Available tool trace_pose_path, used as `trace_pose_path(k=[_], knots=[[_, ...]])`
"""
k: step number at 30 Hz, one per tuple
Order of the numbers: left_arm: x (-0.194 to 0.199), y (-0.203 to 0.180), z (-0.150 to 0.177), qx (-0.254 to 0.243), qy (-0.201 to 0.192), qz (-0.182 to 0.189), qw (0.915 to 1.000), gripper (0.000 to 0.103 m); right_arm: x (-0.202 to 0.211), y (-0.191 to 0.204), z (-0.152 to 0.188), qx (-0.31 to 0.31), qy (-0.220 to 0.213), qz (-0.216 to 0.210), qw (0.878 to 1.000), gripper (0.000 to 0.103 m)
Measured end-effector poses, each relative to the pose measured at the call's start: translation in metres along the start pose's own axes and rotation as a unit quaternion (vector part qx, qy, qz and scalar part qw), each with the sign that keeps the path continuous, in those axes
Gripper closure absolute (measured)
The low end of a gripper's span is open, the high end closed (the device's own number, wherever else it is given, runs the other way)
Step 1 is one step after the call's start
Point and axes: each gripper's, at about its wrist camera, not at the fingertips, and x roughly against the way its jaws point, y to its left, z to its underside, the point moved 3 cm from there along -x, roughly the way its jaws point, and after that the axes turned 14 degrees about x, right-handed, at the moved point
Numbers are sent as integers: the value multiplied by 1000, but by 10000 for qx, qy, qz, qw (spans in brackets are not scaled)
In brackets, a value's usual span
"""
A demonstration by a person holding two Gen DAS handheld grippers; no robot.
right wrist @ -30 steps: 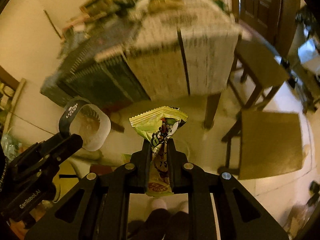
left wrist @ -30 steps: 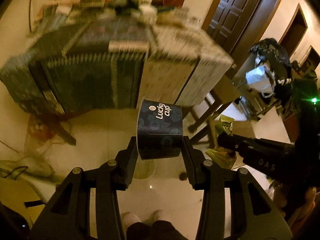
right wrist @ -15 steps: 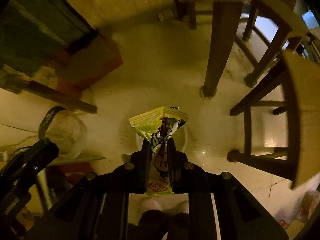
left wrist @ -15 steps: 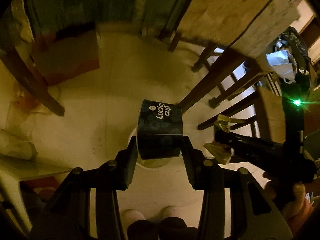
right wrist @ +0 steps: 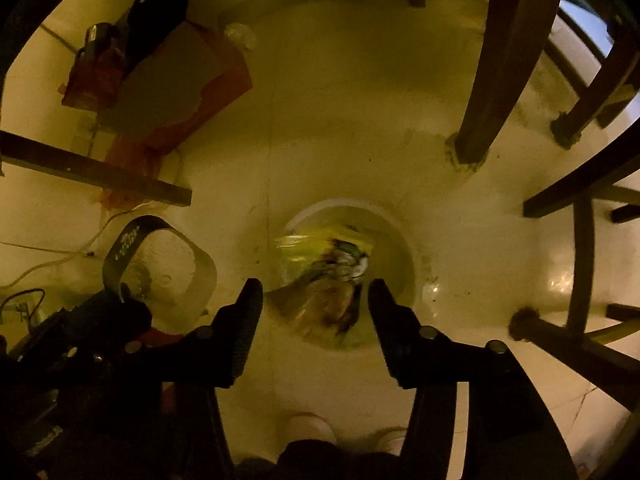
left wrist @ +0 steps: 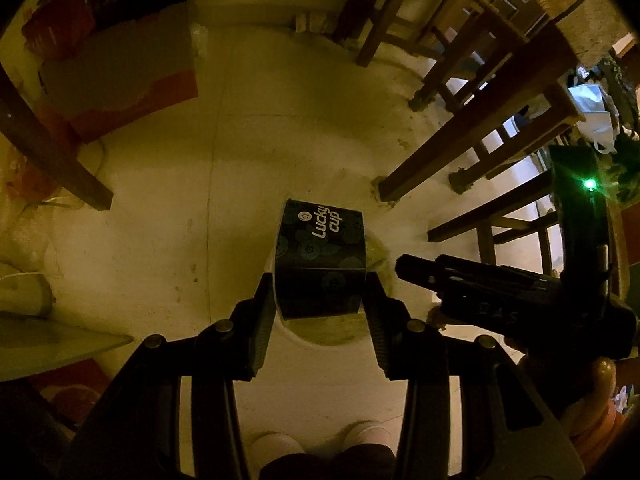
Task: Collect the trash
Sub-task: 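Open the right tool to drop the snack bag into the white bin, then open the left tool to drop the black box into the white bin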
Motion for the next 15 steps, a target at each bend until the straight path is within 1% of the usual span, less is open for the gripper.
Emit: trace_pose_path(k=[4,7,9,10,11,15], knots=[[-7,-2,-2,25,105,18,9999,60,4,2,-3,75,113,144,9998,51],[-11,-8,-4,25,308,134,9994,61,17,6,-3,147,116,203,9996,51],[-11,-14,-4,30,491,193,9986,60,33,11,-2,221,88,271,9993,51],[-11,-17,-5,26,575,176,9982,58,40,12,-2,228,81,300,9993,51],[-11,-20,-6,17,665,80,9978,54,46,12,0,219,56,311,9993,51],[0,-28,-7,-7,684,-32,9977,54,78,16,0,223,-2,372,9991,51]])
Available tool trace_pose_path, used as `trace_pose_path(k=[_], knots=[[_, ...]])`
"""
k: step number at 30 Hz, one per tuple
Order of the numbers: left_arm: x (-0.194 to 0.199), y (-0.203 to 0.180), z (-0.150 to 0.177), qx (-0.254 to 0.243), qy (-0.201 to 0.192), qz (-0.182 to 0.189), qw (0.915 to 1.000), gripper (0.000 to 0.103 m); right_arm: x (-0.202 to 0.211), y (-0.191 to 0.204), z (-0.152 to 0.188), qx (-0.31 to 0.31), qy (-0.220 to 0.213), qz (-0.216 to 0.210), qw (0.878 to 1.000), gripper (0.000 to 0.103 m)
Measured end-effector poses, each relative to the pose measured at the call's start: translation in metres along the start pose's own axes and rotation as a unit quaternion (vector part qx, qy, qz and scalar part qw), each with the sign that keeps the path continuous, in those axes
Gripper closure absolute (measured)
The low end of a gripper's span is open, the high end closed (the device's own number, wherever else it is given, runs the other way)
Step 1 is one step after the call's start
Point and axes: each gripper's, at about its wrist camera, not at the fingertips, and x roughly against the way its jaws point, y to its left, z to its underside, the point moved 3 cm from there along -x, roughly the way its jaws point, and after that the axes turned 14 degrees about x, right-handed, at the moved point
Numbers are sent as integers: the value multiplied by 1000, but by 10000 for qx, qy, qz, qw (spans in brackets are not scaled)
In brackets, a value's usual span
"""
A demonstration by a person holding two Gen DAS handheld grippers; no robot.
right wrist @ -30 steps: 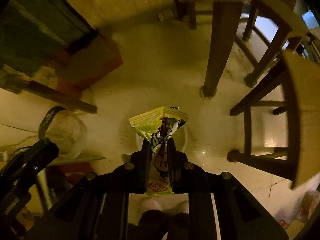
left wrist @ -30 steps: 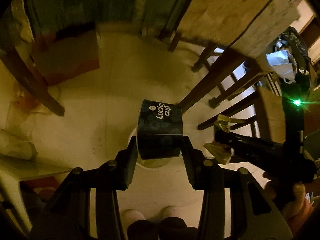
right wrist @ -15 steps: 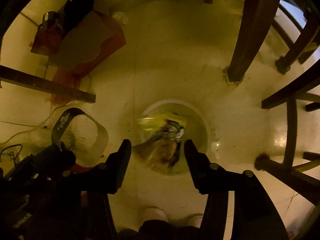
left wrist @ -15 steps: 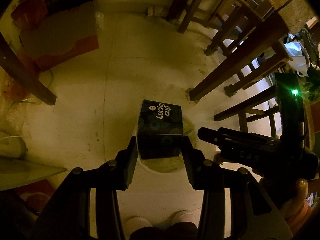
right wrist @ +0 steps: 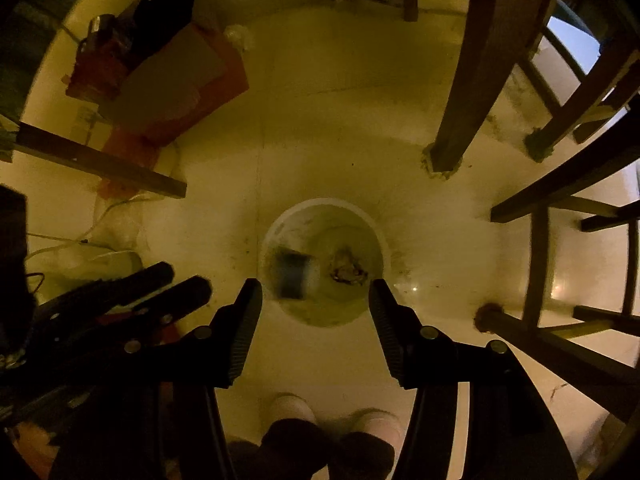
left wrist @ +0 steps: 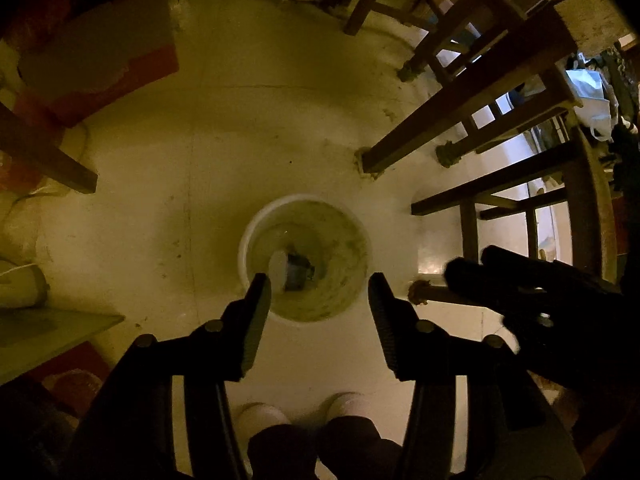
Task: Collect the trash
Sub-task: 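Open the left tool to drop the black box into the white bin, then raise both empty tools back up toward the table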
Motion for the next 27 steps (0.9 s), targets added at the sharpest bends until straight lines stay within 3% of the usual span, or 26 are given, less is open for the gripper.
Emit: trace_pose_path(k=[6,17,22,27], knots=[[56,-12,5,-106,-234,-152,9996,54,46,11,-4,55,-70,149,9998,51],[227,-41,10,-214,-930,-167,9953,54,184,57,-28,326,-546,253,9977,51],[321,-62,8,-340,-1509,-106,9879,54,272,83,-39,477,-1039,348,9928,51],[421,-81,11,-487,-2170,79,9749,54,359,109,-45,618,-1679,491,9826,51]])
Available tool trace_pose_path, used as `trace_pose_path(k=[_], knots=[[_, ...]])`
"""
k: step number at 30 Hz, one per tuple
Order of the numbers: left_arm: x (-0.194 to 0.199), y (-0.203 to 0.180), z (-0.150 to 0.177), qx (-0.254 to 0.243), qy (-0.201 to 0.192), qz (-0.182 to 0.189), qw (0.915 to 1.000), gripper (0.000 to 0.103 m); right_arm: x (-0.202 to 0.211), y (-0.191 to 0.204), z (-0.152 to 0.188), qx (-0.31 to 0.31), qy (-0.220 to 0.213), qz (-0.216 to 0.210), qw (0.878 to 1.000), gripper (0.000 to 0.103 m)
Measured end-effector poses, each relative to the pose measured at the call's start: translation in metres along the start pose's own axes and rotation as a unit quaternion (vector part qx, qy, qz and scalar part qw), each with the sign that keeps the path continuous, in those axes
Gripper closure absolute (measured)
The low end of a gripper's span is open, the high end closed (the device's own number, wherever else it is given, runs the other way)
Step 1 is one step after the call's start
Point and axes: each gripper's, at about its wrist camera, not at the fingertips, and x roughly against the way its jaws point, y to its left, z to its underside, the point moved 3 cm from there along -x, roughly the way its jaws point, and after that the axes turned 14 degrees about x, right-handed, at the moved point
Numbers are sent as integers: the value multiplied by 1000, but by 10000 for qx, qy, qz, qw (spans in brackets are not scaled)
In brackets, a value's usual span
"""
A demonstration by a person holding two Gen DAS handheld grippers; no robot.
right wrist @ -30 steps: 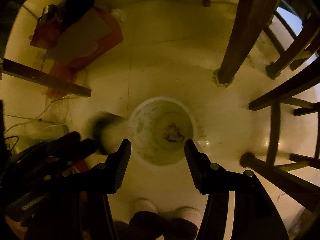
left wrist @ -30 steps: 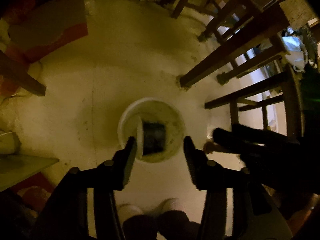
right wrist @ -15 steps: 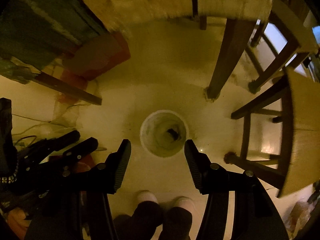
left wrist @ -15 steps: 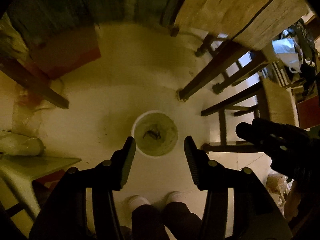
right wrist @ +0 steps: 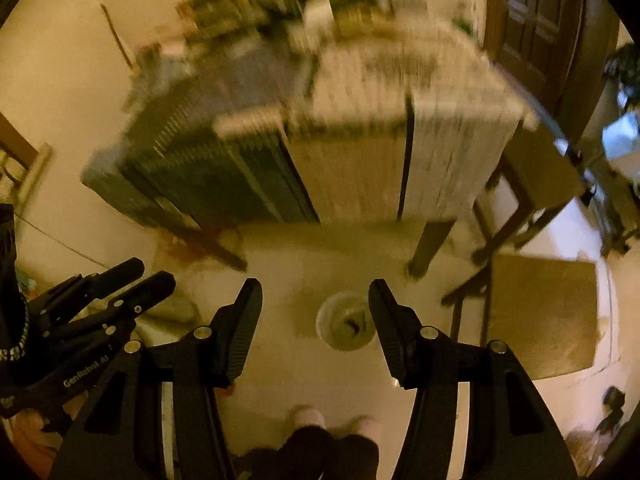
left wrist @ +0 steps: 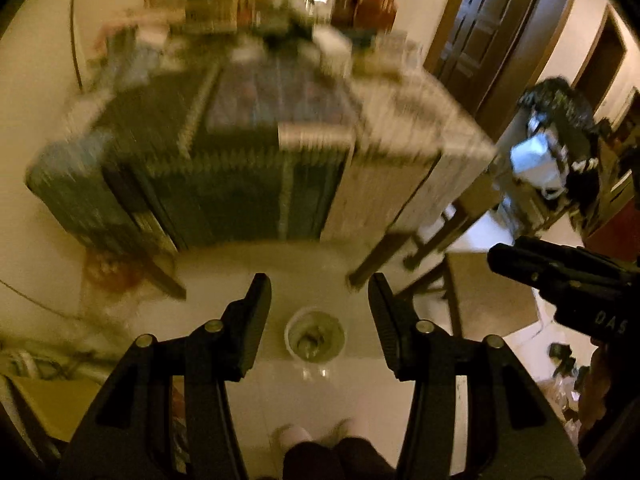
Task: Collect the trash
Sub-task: 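Raise both empty tools back up toward the table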
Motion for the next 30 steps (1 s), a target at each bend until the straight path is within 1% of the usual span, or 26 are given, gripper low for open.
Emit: trace_pose_path(k=[4,6,8,10,11,12,14,16,17,18,20,22,25,27,30], knots=[[62,-10,-27,-131,-480,149,9986,54,68,10,-25,89,-632,187,9978,51],[93,-16,-37,-237,-772,248,9964,54,97,22,-37,153,-911,340,9951,51],[127,-23,-45,-350,-1104,366,9926,53,127,28,-45,219,-1232,525,9907,49],[151,-28,-51,-436,-1328,448,9892,51,155,37,-52,271,-1569,709,9847,41],[164,-30,-55,-485,-1464,504,9868,49,165,40,-56,294,-1700,782,9819,41],[174,-33,-57,-515,-1561,550,9849,43,173,43,-57,318,-1808,842,9794,40],[196,-36,-63,-567,-1777,653,9803,36,192,51,-62,367,-2039,1007,9731,38],[212,-37,-67,-601,-1948,756,9761,32,204,58,-66,407,-2276,1154,9660,34],[218,-37,-69,-619,-2018,799,9742,26,209,62,-66,417,-2385,1221,9625,33],[224,-36,-70,-636,-2088,813,9725,16,213,63,-66,417,-2498,1296,9587,29],[233,-36,-73,-647,-2281,798,9682,8,218,64,-66,404,-2697,1435,9513,22],[238,-38,-75,-676,-2438,785,9643,5,218,62,-71,386,-2831,1550,9457,13],[236,-42,-85,-749,-2512,813,9616,2,215,55,-81,343,-2910,1732,9403,7],[230,-44,-95,-732,-2539,792,9612,2,216,49,-84,322,-2904,1725,9407,6],[218,-46,-110,-623,-2560,799,9613,1,203,33,-98,229,-2831,1520,9467,6]])
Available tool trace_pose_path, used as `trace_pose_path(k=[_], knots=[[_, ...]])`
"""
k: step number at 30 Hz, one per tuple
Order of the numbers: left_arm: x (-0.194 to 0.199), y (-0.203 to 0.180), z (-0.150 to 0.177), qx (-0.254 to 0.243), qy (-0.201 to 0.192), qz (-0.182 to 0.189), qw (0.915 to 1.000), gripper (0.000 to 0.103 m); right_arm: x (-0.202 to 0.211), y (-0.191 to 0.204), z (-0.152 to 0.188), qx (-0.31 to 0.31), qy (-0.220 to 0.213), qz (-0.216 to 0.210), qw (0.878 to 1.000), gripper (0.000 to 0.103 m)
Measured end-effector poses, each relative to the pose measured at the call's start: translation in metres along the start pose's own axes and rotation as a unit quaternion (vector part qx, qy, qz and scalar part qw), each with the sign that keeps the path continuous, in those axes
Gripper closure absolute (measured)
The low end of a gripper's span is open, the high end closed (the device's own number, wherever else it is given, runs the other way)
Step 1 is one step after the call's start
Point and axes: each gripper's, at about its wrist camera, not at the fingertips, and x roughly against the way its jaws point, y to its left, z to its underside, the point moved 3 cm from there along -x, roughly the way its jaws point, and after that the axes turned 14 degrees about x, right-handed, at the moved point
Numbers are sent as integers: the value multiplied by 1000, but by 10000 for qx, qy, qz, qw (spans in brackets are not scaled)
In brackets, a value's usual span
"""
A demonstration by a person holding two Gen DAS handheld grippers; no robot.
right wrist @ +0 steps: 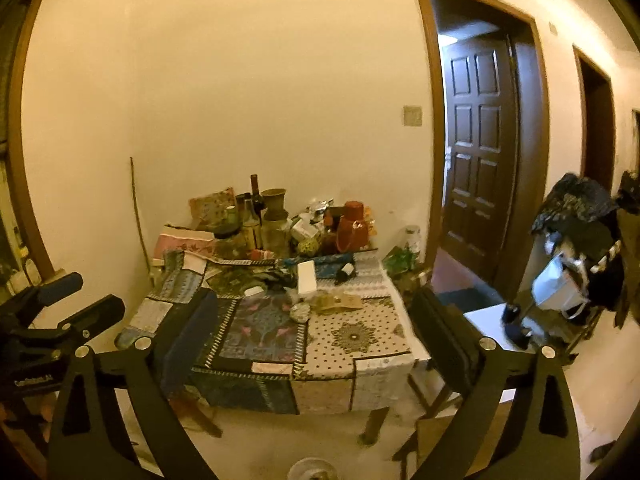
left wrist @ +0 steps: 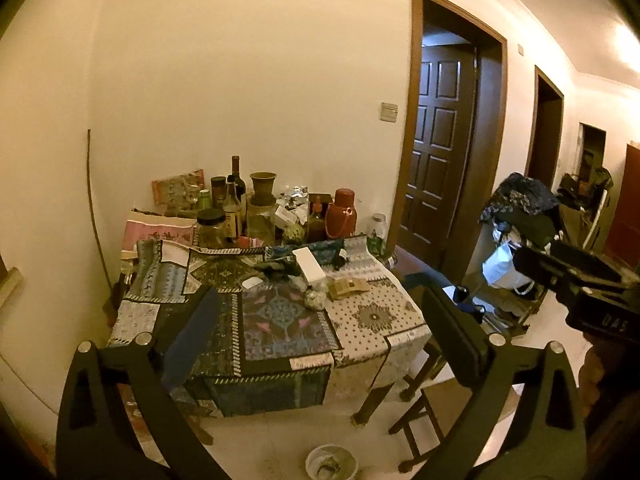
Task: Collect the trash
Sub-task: 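Raise both empty tools back up toward the table, then grasp the brown cardboard sleeve on the table with the right tool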
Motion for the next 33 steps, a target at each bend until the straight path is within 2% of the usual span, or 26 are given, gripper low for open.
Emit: trace_pose_path(k=[5,10,16,23,26,30,33], knots=[[-37,-1,-14,140,-102,-119,9998,1,-35,-17,-4,2,82,-115,9999,6],[-81,-17,-29,63,-179,-310,9993,1,-69,-37,-13,308,116,-77,9994,6],[-148,-27,-36,245,3,-516,9984,1,-120,-67,-24,404,472,-399,9973,6],[-222,-19,-29,416,259,-949,9943,1,-185,-89,-13,605,1058,-505,9913,6],[-249,-12,-24,403,473,-1066,9924,1,-215,-94,-3,393,1469,-689,9860,6],[-281,8,-21,582,697,-1139,9893,1,-256,-100,13,-213,2001,-979,9746,7],[-302,25,-22,703,719,-1178,9879,1,-287,-102,22,-694,2337,-973,9649,7]])
